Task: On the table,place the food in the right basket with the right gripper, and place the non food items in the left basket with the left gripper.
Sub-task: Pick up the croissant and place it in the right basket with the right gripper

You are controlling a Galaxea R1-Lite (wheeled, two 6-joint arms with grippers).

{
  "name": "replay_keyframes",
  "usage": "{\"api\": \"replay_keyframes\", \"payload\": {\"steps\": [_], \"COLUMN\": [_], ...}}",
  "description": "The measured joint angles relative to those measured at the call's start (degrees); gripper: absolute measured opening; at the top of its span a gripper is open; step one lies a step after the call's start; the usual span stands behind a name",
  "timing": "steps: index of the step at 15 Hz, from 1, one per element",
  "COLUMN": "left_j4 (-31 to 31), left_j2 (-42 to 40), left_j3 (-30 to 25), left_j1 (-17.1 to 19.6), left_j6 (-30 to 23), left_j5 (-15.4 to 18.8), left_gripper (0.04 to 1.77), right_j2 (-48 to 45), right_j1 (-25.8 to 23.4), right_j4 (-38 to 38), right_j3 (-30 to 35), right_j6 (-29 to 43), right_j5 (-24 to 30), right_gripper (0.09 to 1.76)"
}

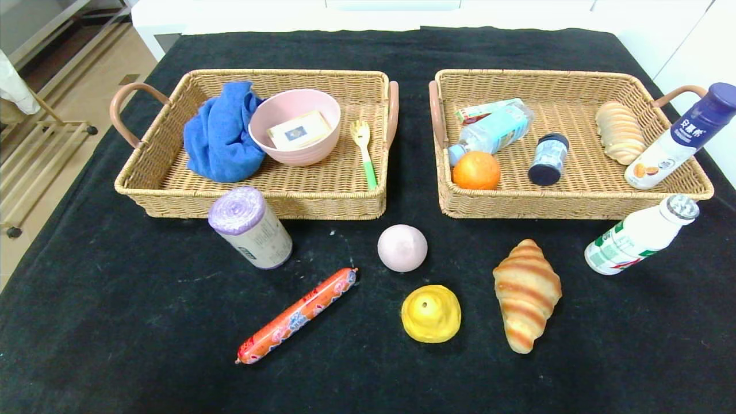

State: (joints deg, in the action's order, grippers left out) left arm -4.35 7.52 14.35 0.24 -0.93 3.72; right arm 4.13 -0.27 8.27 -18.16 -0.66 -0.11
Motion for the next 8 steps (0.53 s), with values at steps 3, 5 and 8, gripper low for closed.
{"api": "replay_keyframes", "payload": {"steps": [3,5,8], "left_j4": [0.0,-0.02,0.0], "left_j2": [4.77,8.3,13.86], "left_j3": [5.28,9.44,15.45], "left_j1": [0.0,0.0,0.0], "left_j6": [0.07,0.13,0.3], "left_j5": [1.65,2.73,5.25], "left_gripper": [1.72,1.72,1.72], "right_j2": [5.51,9.86,17.16], "right_j1": [0.09,0.43,0.93], "right_j4": [0.27,0.17,-0.04], "right_j3": [-5.05,-8.44,-13.75], "right_j6": [-0.2,-0.2,-0.18], "right_j5": [0.13,1.15,2.56], "right_gripper": [1.71,1.71,1.71]}}
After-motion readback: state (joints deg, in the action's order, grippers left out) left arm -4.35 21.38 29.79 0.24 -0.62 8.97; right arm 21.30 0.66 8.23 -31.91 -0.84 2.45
